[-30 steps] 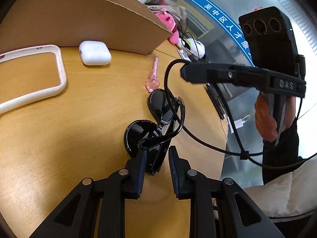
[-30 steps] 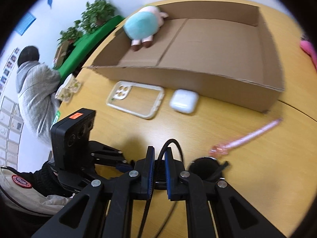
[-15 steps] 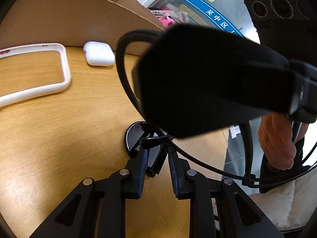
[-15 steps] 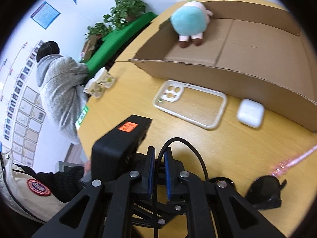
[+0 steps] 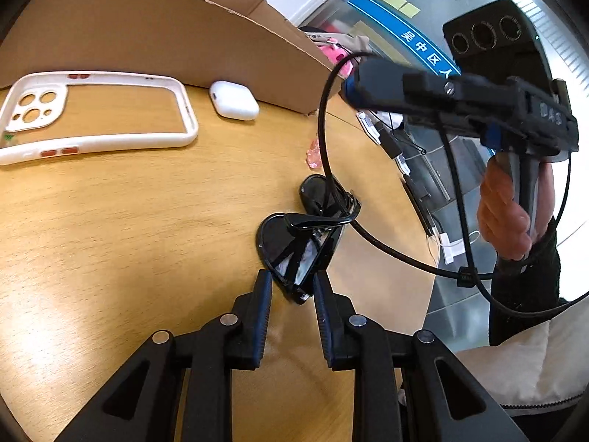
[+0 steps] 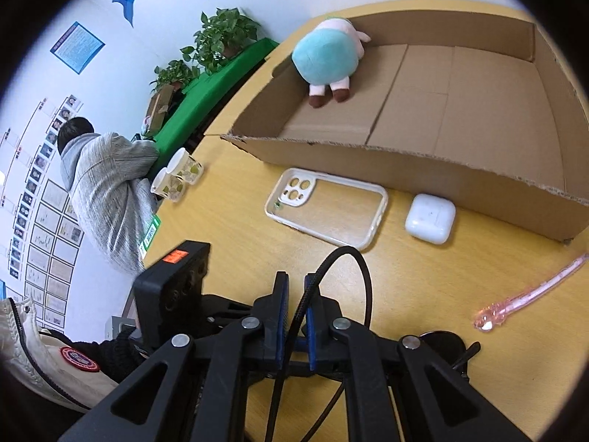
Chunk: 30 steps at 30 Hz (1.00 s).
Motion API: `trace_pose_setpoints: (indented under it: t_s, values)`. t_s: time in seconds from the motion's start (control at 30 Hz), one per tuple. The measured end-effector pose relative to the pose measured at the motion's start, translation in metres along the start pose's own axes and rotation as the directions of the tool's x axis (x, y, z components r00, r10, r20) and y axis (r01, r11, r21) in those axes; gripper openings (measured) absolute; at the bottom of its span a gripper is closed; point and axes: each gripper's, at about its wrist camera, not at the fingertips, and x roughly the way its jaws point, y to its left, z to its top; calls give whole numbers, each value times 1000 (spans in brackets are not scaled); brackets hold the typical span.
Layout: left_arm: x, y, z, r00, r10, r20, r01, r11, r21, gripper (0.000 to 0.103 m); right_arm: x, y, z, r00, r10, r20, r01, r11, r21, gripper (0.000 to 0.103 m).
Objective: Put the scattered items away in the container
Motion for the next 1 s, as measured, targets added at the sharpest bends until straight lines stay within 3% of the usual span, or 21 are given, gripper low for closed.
trace_pose_setpoints:
  t_s: [0.3, 0.47, 0.63, 0.7, 0.77, 0.83, 0.87, 0.9, 0.93, 0.97, 1.0]
  values:
    - [5, 6, 0, 999, -47, 4, 47, 998, -29, 24, 31, 23, 8, 995, 87, -42, -89, 995, -46, 8]
    - [1, 7, -4, 999, -32, 19, 33, 999, -36, 24, 47, 29, 14, 989, 134, -56, -137, 989, -59, 8]
    - [-20, 11, -9, 995, -38, 94, 44, 997, -68, 25, 42, 36, 21, 988, 155, -21, -156, 984, -89, 9]
    - [-32, 15, -10, 991, -38, 131, 48, 996, -78, 34, 31, 36, 24, 989, 144, 25, -141, 984, -108, 11]
    - [-40, 16, -10, 987, -16, 158, 29, 996, -81, 46, 18, 32, 27, 992, 94, 80, -85, 990, -115, 16]
    - [-44, 16, -9, 986, 2, 164, 11, 997, -79, 47, -1, 26, 27, 990, -3, 142, 22, 991, -130, 49]
    - [-44, 14, -8, 987, 4, 164, 9, 997, -76, 47, -12, 22, 24, 980, -86, 181, 113, 983, -144, 57]
    - [-44, 13, -7, 987, 4, 162, 8, 997, -72, 47, -25, 18, 20, 955, -202, 215, 238, 959, -155, 68]
    - [-41, 8, -5, 988, 6, 156, 4, 998, -61, 49, -32, 13, 16, 929, -290, 228, 330, 930, -162, 71]
    - [-40, 6, -3, 988, 8, 152, -1, 999, -48, 55, -41, 6, 11, 889, -395, 233, 438, 883, -171, 71]
    - [-43, 7, -3, 989, 11, 148, -6, 999, -33, 57, -50, -6, 4, 825, -519, 222, 557, 813, -170, 71]
